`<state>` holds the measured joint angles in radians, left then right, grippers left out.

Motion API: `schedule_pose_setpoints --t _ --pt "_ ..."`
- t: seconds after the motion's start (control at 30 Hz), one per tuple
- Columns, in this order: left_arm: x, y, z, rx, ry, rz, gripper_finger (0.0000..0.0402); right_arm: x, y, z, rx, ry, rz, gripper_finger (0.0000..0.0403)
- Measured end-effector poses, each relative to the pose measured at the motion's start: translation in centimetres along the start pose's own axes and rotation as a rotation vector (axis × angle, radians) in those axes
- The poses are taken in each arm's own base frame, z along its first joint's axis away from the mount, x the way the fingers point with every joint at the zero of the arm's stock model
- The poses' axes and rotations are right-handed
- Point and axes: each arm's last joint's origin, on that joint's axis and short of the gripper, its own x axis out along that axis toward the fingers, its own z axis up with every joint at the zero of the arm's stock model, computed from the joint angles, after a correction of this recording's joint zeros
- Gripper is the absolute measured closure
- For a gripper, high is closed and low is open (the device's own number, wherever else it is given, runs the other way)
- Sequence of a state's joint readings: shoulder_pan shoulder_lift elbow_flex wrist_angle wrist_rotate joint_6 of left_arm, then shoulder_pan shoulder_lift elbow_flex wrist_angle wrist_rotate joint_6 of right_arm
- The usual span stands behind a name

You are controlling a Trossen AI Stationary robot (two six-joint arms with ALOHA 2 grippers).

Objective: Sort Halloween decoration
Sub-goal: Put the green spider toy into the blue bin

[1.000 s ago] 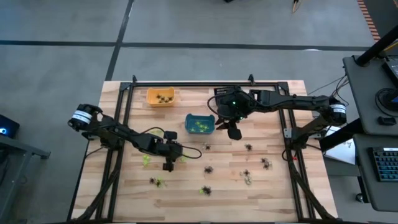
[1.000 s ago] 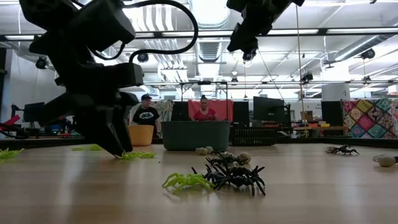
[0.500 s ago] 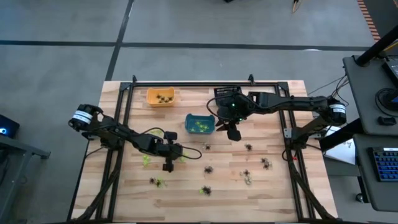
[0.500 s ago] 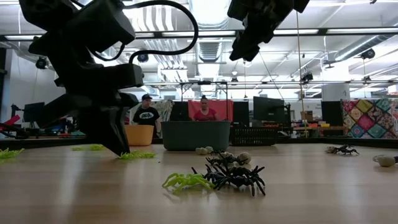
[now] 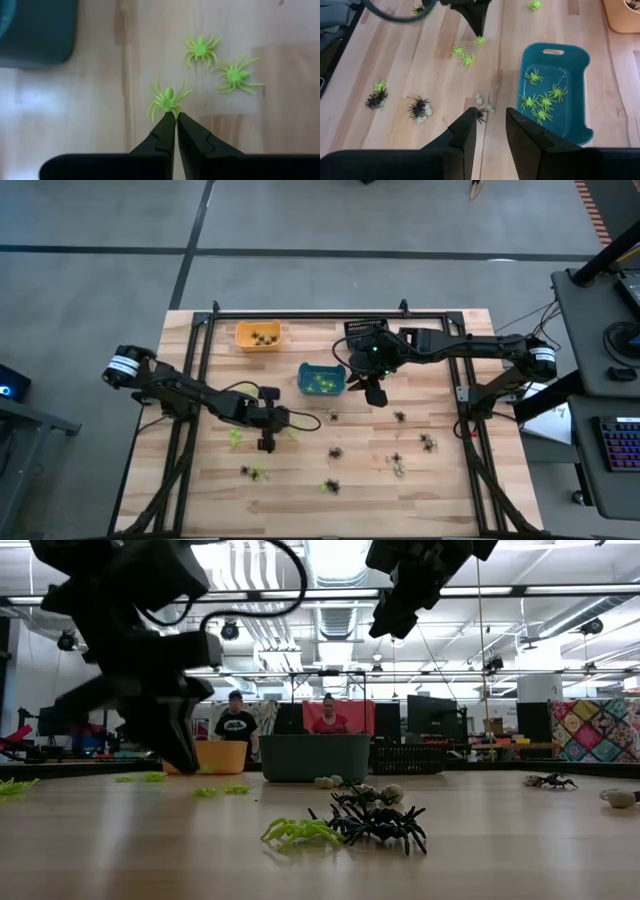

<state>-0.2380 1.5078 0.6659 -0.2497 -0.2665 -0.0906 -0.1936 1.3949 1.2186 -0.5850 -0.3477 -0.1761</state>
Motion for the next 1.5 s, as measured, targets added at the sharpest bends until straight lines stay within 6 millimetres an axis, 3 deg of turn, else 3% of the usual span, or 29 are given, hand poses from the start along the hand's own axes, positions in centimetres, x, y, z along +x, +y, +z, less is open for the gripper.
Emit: schedule_pose_setpoints --t 0.33,0.67,1.0,1.23,1.5 --pt "-3.5 1.2 1.0 0.022 -0.147 0.039 0.0401 0.0 0.0 0.0 -0.035 0.000 0.000 0.0307" --pt "-5.7 6.2 4.0 0.017 -0.334 0.185 0.0401 0.5 -0.2 -0.3 -0.144 -0.026 -0.008 0.0307" --pt "-3.6 11.4 6.3 0.014 -0.318 0.223 0.0401 -0.4 -2.4 -2.6 -0.136 -0.103 -0.096 0.0307" --pt "-0.3 14.0 7.8 -0.008 -0.255 0.186 0.0401 -1.8 -4.2 -3.8 -0.102 -0.170 -0.179 0.0307" --pt "3.3 15.4 7.4 -0.003 -0.131 0.165 0.0401 -1.8 -5.4 -4.5 -0.085 -0.206 -0.222 0.0307"
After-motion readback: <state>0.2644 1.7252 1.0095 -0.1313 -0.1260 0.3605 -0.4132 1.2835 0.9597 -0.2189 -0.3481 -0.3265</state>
